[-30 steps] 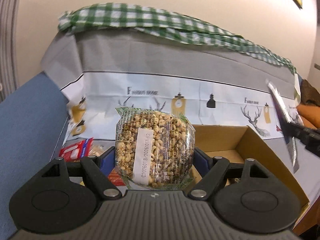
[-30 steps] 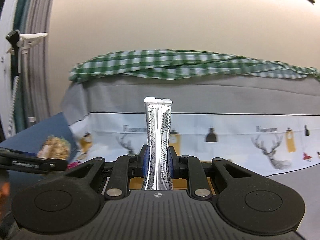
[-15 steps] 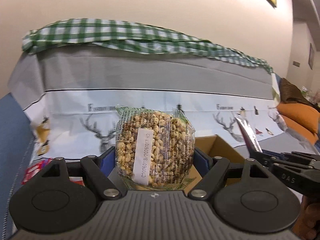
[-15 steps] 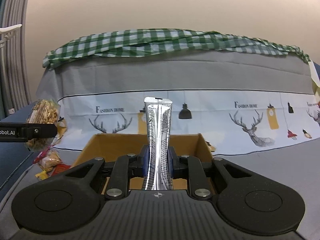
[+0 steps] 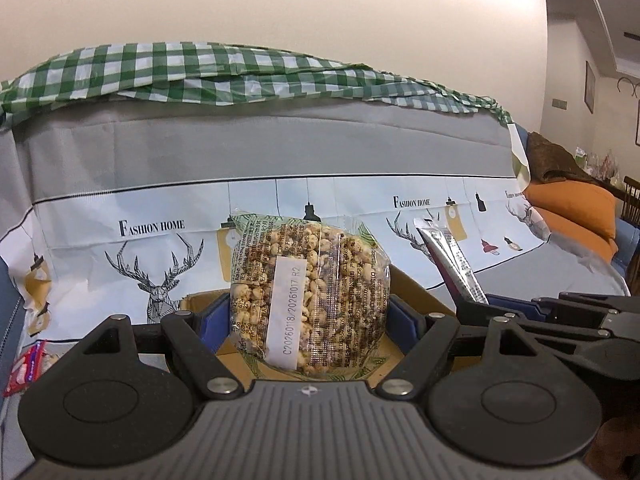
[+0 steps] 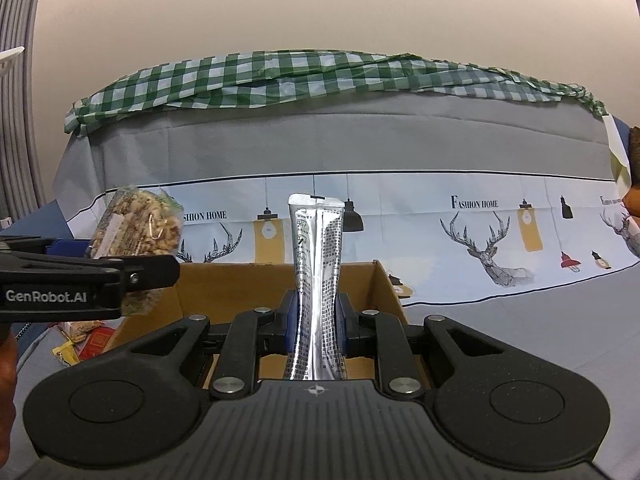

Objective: Organize snacks
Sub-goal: 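Lift the peanut pack and silver stick pack and carry both over the box, then open both grippers to drop the snacks into the box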

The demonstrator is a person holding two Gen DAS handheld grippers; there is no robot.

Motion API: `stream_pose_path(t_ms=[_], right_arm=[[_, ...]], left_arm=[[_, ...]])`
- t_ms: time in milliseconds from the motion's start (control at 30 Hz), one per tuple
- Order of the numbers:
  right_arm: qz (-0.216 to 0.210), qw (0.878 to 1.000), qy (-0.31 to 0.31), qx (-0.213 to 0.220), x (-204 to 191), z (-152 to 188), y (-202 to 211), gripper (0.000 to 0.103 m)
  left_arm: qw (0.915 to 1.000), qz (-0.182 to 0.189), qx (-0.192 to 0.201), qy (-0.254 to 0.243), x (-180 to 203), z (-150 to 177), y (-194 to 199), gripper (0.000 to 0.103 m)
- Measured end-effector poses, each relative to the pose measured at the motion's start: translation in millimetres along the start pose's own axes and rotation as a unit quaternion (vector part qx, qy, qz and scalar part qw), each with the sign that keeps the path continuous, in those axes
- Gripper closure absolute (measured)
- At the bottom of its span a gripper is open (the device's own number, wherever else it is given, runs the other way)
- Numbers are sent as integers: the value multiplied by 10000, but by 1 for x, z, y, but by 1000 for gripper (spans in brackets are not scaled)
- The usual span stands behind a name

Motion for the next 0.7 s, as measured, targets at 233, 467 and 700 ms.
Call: stream_pose_path(t_ms=[233, 467, 700], right_arm=[[6, 10000, 44, -10, -4, -1, -2, 83], [10, 10000, 57, -15, -5, 0, -3, 83], [22, 10000, 64, -17, -6, 1, -3, 83]], left_arm=[[9999, 95, 1, 37, 0, -1, 0, 20], [9999, 114, -7, 38, -1, 0, 0, 20], [9999, 125, -25, 40, -2, 0, 0, 20]])
Point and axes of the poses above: each gripper's, at about its wrist camera, not at the fingertips, and y roughly against the way its jaws point, x to its right, z to its underside, the point moved 5 cm from there along -y, roughly the way its jaws point, and after that the axes turned 3 degrees about x, right-handed, at the moved point
